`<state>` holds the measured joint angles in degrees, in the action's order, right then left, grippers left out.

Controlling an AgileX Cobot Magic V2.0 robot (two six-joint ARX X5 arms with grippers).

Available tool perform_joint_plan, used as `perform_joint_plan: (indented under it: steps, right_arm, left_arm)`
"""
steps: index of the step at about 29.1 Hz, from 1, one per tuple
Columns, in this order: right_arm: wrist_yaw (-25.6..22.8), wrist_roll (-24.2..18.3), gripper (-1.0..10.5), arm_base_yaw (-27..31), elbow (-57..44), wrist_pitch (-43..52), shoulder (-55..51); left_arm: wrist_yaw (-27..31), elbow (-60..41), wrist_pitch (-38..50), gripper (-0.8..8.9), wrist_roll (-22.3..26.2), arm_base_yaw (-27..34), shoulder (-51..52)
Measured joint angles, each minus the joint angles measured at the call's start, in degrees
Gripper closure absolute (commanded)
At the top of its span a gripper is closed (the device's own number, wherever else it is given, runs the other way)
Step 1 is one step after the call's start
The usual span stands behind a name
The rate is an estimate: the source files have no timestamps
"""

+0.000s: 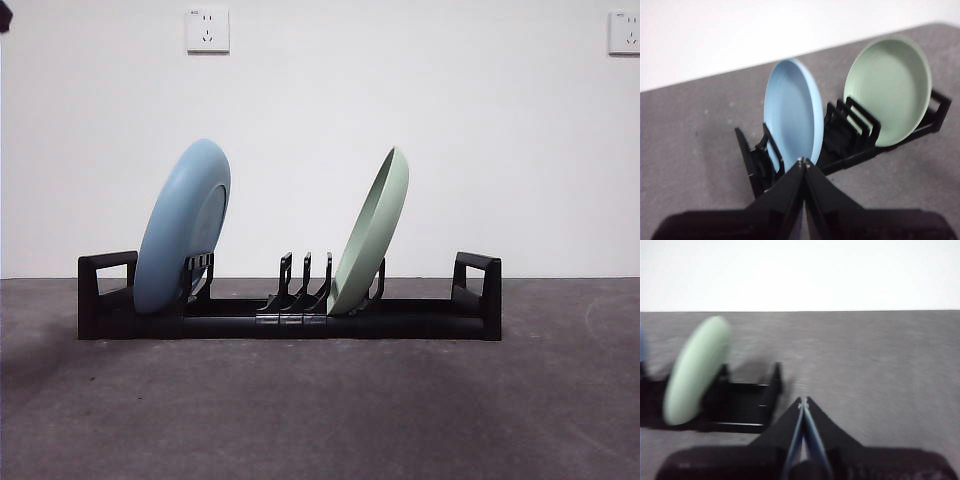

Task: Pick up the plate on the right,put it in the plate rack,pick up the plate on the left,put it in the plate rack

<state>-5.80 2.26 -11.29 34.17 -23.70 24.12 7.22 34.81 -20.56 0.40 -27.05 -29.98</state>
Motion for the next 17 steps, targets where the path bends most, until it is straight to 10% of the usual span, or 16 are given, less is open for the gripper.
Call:
perform_joint_plan:
  steps: [17]
  right_arm:
    - [-3.3,1.2,9.4,0.0,0.0,-1.1,1.2]
  left_arm:
    - [0.1,0.0,-2.0,8.17,-0.4,0.0,-3.1]
